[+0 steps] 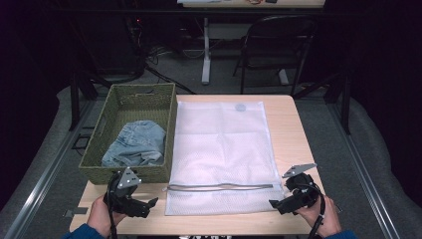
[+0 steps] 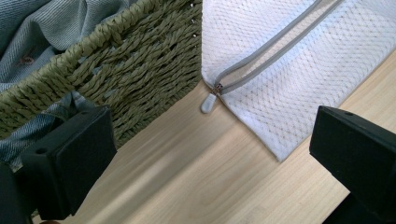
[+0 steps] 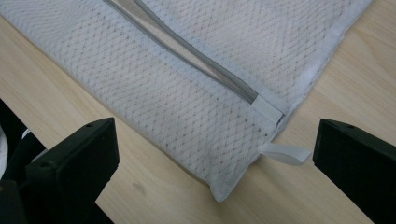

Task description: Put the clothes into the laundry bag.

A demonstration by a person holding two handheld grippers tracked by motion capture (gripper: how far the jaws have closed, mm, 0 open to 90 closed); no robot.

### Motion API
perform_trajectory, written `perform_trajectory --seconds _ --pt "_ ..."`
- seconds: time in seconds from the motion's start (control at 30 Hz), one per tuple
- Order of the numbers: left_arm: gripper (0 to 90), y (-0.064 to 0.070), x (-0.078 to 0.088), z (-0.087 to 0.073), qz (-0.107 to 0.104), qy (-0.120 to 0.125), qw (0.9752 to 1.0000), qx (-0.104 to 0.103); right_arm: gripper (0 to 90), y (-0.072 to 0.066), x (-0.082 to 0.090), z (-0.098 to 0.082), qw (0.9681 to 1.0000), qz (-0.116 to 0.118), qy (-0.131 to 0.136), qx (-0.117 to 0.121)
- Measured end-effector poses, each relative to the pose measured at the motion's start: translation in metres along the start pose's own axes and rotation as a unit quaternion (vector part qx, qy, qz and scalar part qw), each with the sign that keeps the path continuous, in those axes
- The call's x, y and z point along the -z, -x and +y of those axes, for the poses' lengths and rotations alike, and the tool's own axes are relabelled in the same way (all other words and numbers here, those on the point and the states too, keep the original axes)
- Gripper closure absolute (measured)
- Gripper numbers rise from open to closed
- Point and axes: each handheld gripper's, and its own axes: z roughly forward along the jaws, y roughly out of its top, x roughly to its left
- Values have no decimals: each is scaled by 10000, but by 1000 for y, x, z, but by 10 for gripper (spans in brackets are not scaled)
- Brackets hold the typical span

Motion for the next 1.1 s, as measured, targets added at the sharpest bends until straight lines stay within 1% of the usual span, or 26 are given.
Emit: perform_trajectory --seconds 0.03,0.2,0.23,0.27,0.3,0.33,0.37,0.47,0.5,0.63,0.77,0.83,0.87,0.9,0.97,1.03,1.07,1.1 --pt "2 0 0 0 0 0 10000 0 0 -1 0 0 10000 27 25 3" --pt "2 -1 -1 0 -27 -20 10000 -14 0 -2 -1 3 10000 -20 20 61" --pt "2 -1 -1 0 -56 -38 10000 7 0 -2 -2 4 10000 -11 43 89" --pt "2 -1 -2 -1 -35 -45 10000 33 0 -2 -3 5 10000 8 51 73" --pt "2 -1 -1 -1 -44 -62 10000 27 0 -3 -5 8 9998 4 45 172" --pt "2 -2 -2 -1 -68 -27 10000 42 0 -3 -5 8 9998 4 45 172" --pt "2 -1 -1 -1 -60 -27 9999 81 0 -5 -6 10 9997 -9 58 222" --pt "2 -1 -1 -1 -39 -46 10000 67 6 -9 -8 16 9993 -93 88 348" --pt "2 -2 -1 0 -85 -57 9999 65 8 -10 -10 19 9992 -67 65 395" --pt "1 -2 -4 1 -92 -39 9999 75 9 -12 -11 21 9990 -86 81 430" --pt "1 -1 -5 2 -105 -57 9999 55 11 -12 -11 25 9989 -97 185 409" --pt "1 -1 -4 2 -119 -59 9999 59 12 -14 -16 32 9986 -86 169 501" --pt "1 -1 -4 2 -142 -67 9999 48 12 -14 -16 32 9986 -86 169 501" --pt "1 -1 -5 2 -110 -54 9999 46 12 -15 -18 35 9986 -50 150 500" --pt "0 -1 -6 2 -138 -73 9999 46 14 -16 -22 40 9979 -68 122 636" --pt "0 -1 -7 2 -168 -72 9998 49 15 -17 -26 45 9978 -6 131 652" --pt "0 -1 -7 2 -159 -84 9998 46 18 -20 -31 50 9972 -6 101 737" --pt "0 -1 -7 2 -164 -89 9998 44 18 -20 -31 50 9972 -6 101 737"
